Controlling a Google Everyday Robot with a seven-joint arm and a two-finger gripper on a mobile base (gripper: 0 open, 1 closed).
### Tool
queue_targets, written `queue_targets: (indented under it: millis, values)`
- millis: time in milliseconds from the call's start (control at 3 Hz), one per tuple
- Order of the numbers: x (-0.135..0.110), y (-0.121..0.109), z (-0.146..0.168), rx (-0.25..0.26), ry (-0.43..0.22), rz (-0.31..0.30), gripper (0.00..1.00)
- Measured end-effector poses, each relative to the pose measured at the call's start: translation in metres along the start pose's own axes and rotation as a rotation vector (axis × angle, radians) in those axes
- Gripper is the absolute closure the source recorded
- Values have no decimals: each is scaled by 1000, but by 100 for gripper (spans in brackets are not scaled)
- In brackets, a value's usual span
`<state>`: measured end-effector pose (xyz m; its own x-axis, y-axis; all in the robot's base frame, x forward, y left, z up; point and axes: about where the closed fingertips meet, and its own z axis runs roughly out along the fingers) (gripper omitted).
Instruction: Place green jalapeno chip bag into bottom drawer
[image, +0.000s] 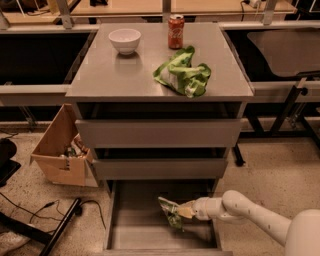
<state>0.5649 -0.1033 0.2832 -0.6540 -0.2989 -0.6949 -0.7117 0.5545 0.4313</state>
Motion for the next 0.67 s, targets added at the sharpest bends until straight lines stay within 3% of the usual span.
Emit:
queue_targets:
  millis: [667]
  values:
    - [0, -2, 1, -3, -2, 2, 50]
